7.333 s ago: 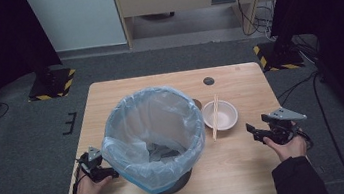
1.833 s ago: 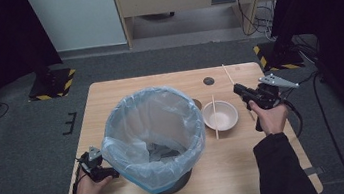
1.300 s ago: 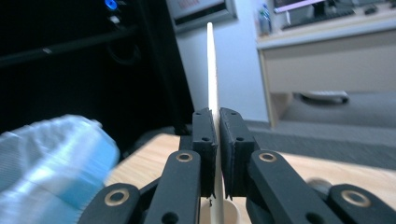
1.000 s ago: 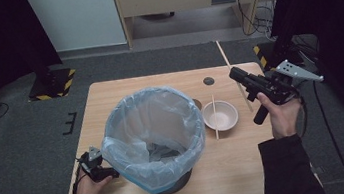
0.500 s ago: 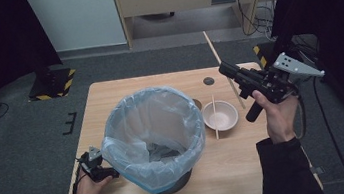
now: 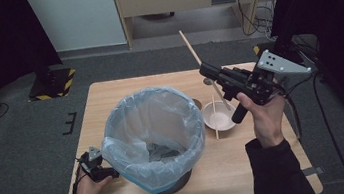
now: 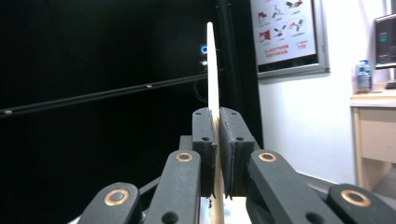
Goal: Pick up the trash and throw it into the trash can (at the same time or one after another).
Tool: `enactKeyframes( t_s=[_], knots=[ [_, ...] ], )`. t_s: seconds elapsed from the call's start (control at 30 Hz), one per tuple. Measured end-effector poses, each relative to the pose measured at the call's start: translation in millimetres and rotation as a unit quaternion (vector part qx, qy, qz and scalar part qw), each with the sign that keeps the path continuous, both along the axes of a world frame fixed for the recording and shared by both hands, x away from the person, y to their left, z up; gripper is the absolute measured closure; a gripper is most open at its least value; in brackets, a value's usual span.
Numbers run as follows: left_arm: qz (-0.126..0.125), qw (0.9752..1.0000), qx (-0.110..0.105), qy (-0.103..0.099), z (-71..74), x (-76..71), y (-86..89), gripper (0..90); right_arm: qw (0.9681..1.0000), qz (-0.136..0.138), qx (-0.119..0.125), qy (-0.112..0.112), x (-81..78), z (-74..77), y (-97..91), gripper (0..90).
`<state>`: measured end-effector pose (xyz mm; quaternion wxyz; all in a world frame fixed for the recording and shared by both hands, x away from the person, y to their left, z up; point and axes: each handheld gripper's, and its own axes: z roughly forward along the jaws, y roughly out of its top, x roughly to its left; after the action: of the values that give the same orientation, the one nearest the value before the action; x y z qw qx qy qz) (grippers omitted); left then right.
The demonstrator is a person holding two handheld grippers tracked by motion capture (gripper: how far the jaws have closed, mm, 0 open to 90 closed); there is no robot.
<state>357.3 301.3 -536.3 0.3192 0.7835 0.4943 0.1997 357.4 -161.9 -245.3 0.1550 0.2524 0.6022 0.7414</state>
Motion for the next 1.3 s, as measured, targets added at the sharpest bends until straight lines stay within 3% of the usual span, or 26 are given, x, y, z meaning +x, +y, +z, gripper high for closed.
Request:
enactKeyframes(
  t_s=[0.47, 0.87, 0.93, 0.97, 1.13, 1.3],
  knots=[
    [-0.001, 1.0000, 0.000, 0.000, 0.0, 0.1, 0.1, 0.0, 0.9994, 0.034, -0.010, 0.006, 0.1, 0.1, 41.5, 85.7],
    [-0.001, 1.0000, 0.000, 0.000, 0.0, 0.1, 0.1, 0.0, 0.9972, 0.065, -0.035, 0.017, -0.7, -8.3, 75.8, 85.3],
    [-0.001, 1.0000, 0.000, 0.000, 0.0, 0.1, 0.1, 0.0, 0.9969, 0.067, -0.036, 0.019, -0.2, -9.5, 77.4, 84.3],
    [-0.001, 1.0000, 0.000, 0.000, 0.0, 0.1, 0.1, 0.0, 0.9962, 0.069, -0.046, 0.025, 1.1, -13.3, 81.5, 77.4],
    [-0.002, 1.0000, 0.000, 0.000, 0.0, 0.1, 0.1, 0.0, 0.9961, 0.068, -0.051, 0.024, 1.1, -13.2, 81.0, 73.8],
    [-0.002, 1.0000, 0.000, 0.000, 0.0, 0.1, 0.1, 0.0, 0.9976, 0.048, -0.047, 0.017, 1.1, -6.5, 70.1, 68.4]
  ],
)
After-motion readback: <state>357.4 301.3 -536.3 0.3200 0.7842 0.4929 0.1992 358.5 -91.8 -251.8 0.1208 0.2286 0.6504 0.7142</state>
